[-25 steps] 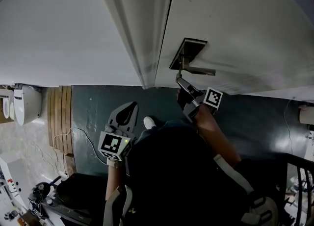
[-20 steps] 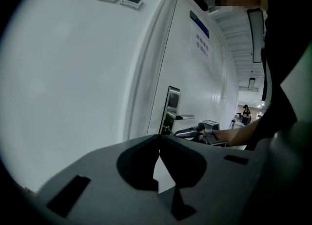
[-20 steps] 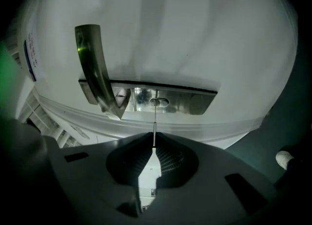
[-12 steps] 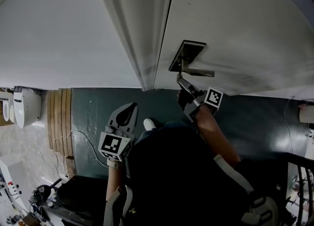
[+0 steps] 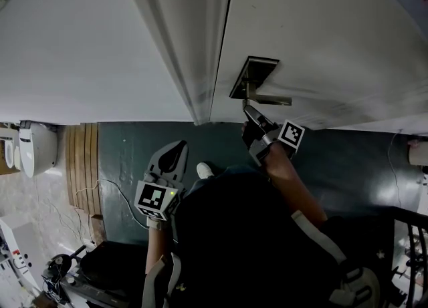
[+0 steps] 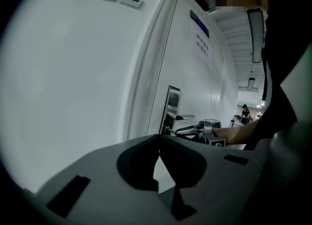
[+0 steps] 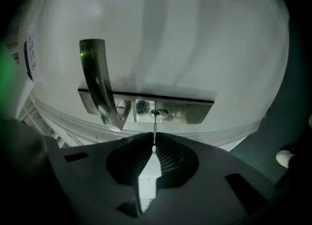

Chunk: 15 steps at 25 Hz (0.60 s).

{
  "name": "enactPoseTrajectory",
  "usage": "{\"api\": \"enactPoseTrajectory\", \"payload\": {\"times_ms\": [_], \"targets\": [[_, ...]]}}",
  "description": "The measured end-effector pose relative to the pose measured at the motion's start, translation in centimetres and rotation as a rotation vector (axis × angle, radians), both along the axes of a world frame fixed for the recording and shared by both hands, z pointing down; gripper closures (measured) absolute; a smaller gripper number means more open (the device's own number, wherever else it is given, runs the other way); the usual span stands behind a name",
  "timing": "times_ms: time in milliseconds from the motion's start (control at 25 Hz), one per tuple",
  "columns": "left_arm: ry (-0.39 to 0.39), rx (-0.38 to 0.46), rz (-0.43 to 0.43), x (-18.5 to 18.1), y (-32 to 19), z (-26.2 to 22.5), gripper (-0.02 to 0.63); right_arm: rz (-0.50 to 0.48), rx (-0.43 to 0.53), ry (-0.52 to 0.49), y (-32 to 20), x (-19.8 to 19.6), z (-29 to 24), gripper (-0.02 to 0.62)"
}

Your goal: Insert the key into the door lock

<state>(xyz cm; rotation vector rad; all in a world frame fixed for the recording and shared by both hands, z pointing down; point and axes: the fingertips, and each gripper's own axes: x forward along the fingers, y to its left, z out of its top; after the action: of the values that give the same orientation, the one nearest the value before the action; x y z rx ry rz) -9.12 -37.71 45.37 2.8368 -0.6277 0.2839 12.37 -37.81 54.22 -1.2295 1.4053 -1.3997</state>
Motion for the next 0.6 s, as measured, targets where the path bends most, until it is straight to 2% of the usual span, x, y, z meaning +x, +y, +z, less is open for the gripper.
{"api": "enactPoseTrajectory", "payload": {"times_ms": [600], "targets": [[-0.019,-0.002,0.035,0.1,-0.5,0.2,0.597,0.044,0.001,0.022,-1.4,0.9,0.1,0.563]]}}
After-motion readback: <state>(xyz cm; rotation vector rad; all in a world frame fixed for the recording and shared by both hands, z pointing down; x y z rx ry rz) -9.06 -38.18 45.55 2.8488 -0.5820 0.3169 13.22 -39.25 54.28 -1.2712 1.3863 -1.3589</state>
